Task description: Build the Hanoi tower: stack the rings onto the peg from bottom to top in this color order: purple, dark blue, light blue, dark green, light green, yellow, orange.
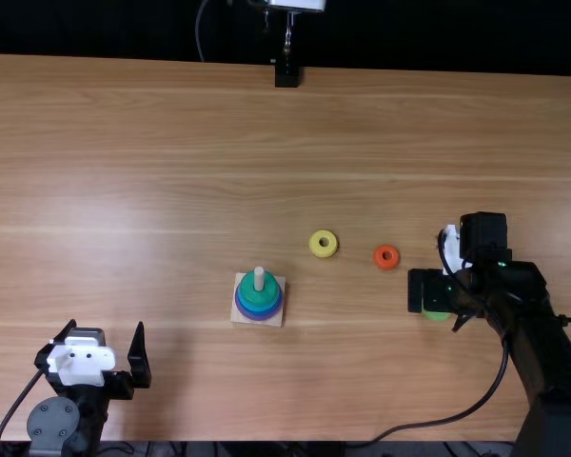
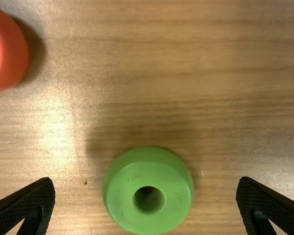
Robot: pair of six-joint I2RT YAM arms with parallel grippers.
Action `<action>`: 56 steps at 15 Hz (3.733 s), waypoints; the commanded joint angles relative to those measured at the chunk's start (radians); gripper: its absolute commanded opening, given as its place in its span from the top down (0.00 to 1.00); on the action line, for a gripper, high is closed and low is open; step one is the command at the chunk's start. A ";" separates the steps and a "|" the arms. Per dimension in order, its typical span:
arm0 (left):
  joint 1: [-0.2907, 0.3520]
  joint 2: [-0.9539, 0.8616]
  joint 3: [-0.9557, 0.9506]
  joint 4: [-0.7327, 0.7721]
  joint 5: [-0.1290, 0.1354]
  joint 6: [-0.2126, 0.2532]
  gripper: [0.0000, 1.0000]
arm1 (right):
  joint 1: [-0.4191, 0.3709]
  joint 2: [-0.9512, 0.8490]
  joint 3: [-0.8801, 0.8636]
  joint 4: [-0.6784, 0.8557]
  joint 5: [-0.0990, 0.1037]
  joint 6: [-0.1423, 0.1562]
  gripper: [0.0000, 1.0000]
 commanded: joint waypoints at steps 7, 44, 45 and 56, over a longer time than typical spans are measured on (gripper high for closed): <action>-0.005 -0.012 -0.112 -0.079 -0.002 0.014 0.00 | -0.010 0.055 -0.014 0.000 0.007 0.011 0.00; -0.005 -0.012 -0.112 -0.079 -0.002 0.014 0.00 | 0.444 0.010 0.710 -0.602 -0.008 0.035 1.00; -0.005 -0.012 -0.112 -0.079 -0.002 0.014 0.00 | 0.481 0.013 0.758 -0.615 -0.008 0.033 1.00; -0.005 -0.012 -0.112 -0.079 -0.002 0.014 0.00 | 0.689 0.079 0.924 -0.632 -0.015 0.046 1.00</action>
